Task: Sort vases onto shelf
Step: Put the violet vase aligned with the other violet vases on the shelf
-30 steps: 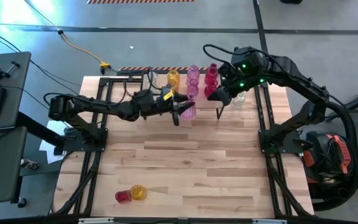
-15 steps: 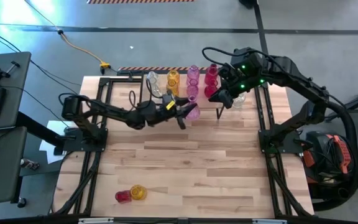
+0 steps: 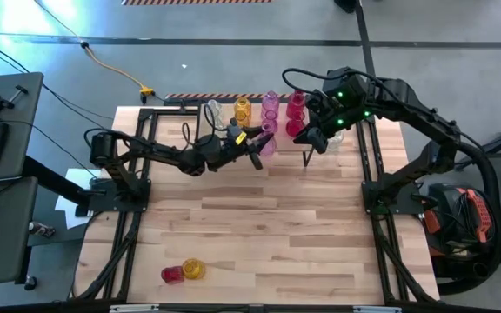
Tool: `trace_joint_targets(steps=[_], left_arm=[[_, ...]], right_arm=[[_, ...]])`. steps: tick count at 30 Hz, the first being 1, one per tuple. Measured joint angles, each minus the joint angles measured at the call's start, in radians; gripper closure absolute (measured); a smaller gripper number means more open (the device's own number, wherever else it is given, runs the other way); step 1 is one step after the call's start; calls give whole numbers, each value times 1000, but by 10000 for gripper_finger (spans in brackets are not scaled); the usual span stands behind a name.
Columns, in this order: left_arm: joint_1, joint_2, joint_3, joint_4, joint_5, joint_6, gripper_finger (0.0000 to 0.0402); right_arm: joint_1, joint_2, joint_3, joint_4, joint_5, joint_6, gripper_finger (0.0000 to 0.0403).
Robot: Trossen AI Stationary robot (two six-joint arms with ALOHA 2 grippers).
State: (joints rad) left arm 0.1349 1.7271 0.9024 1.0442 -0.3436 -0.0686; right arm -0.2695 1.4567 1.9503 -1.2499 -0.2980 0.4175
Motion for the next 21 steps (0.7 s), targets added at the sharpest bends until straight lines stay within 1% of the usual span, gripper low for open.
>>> trace_joint_targets(steps=[5, 13, 21], left_arm=[[12, 0, 0, -2, 34, -8, 282], [11, 36, 2, -3, 39, -24, 282], [16, 35, 1, 10, 40, 1, 282]], right_arm=[[0, 0, 0, 0, 0, -8, 289], [0, 0, 0, 0, 0, -8, 289], [0, 0, 0, 0, 0, 0, 289]])
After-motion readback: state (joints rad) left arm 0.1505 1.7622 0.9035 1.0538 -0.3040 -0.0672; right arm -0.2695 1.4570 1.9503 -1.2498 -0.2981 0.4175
